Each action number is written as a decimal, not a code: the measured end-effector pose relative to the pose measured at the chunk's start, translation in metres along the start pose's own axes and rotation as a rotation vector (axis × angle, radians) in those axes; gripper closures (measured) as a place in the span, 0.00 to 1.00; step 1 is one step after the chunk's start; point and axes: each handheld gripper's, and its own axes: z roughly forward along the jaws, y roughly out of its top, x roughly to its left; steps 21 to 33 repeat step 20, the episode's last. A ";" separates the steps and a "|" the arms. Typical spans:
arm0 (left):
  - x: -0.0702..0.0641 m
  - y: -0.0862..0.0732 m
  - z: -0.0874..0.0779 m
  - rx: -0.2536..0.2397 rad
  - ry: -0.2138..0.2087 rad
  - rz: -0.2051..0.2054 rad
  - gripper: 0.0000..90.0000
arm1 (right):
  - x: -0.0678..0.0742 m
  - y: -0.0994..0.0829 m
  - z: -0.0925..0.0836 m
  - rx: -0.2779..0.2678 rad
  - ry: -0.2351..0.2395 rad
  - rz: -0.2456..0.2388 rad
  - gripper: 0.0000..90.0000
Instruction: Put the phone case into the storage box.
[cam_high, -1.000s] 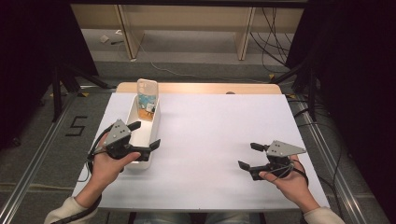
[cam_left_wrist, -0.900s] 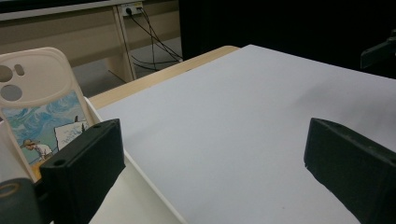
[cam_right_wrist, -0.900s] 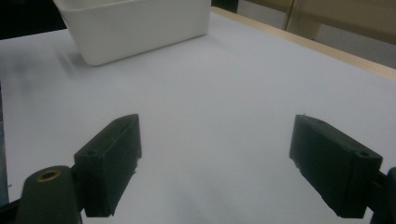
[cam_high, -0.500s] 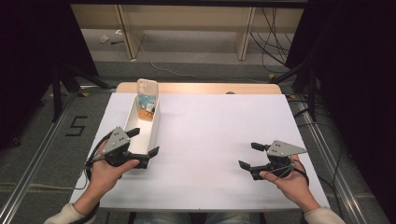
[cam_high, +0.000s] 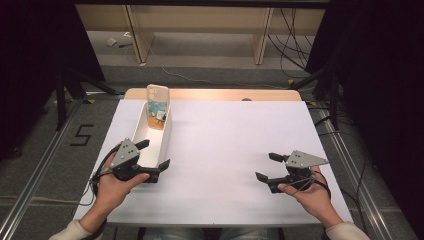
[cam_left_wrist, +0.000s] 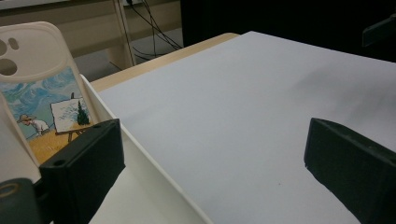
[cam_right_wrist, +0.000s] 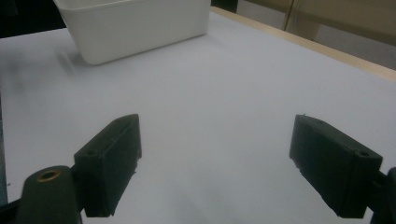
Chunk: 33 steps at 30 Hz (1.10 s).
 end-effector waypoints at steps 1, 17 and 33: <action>0.000 0.000 0.000 0.001 0.000 0.002 0.05 | 0.000 0.000 0.000 0.001 0.000 0.000 0.20; 0.003 -0.001 0.001 0.003 0.000 -0.007 0.05 | -0.001 -0.001 -0.001 0.005 -0.006 0.000 0.20; 0.003 -0.002 0.002 0.006 -0.003 -0.009 0.05 | -0.001 -0.001 -0.001 0.004 -0.007 0.001 0.20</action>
